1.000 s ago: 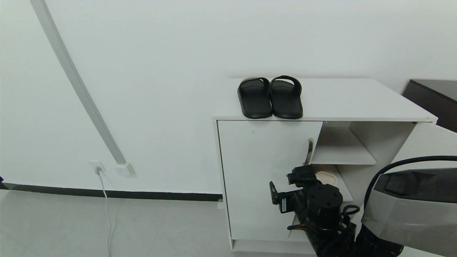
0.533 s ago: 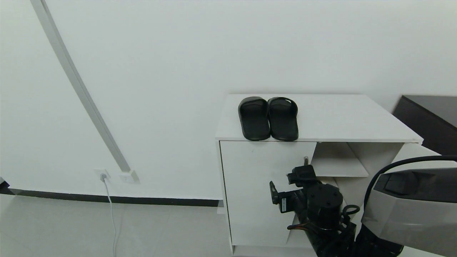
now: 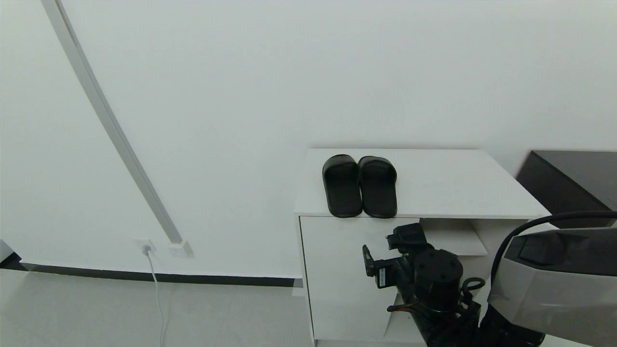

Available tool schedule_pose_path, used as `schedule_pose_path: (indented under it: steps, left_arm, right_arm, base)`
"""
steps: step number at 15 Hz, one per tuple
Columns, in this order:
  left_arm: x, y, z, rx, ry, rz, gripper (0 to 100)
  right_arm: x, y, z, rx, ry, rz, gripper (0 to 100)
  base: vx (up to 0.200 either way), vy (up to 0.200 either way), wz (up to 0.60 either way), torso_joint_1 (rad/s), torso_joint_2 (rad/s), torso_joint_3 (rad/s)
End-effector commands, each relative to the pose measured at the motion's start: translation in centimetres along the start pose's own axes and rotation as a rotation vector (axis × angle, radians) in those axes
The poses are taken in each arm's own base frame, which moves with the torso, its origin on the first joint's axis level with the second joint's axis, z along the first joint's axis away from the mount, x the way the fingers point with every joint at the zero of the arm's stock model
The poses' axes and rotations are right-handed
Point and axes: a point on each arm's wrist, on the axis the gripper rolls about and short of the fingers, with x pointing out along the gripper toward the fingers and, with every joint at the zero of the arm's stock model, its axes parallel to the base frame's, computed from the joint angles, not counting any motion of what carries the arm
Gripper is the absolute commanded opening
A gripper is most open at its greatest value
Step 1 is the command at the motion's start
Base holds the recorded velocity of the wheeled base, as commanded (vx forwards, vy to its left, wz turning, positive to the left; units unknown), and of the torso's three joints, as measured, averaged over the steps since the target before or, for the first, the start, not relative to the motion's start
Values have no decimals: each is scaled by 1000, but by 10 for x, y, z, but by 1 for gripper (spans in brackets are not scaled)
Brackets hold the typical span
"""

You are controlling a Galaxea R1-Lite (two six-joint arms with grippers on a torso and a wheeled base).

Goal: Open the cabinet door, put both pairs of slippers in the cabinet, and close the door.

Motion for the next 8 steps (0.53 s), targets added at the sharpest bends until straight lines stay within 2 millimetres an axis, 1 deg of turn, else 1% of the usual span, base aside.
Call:
schedule_pose_path:
  steps: [1, 4, 6, 7, 8]
  left_arm:
    - [0, 0, 0, 0, 3, 1, 0]
    - [0, 0, 0, 0, 1, 1, 0]
    - [0, 0, 0, 0, 1, 1, 0]
    - [0, 0, 0, 0, 1, 1, 0]
    - [0, 0, 0, 0, 1, 1, 0]
  right_arm:
    - [0, 0, 0, -4, 1, 1, 100]
    - [0, 0, 3, -31, -10, 26, 100]
    - [0, 2, 4, -21, -28, 83, 100]
    - [2, 4, 10, -11, -47, 97, 100]
    - [7, 7, 26, 15, -92, 107, 100]
  base:
    - [0, 0, 0, 203, -466, -251]
    - [0, 0, 0, 190, -396, -219]
    - [0, 0, 0, 49, -85, -51]
    - [0, 0, 0, 0, 0, 0]
    - [0, 0, 0, 0, 0, 0]
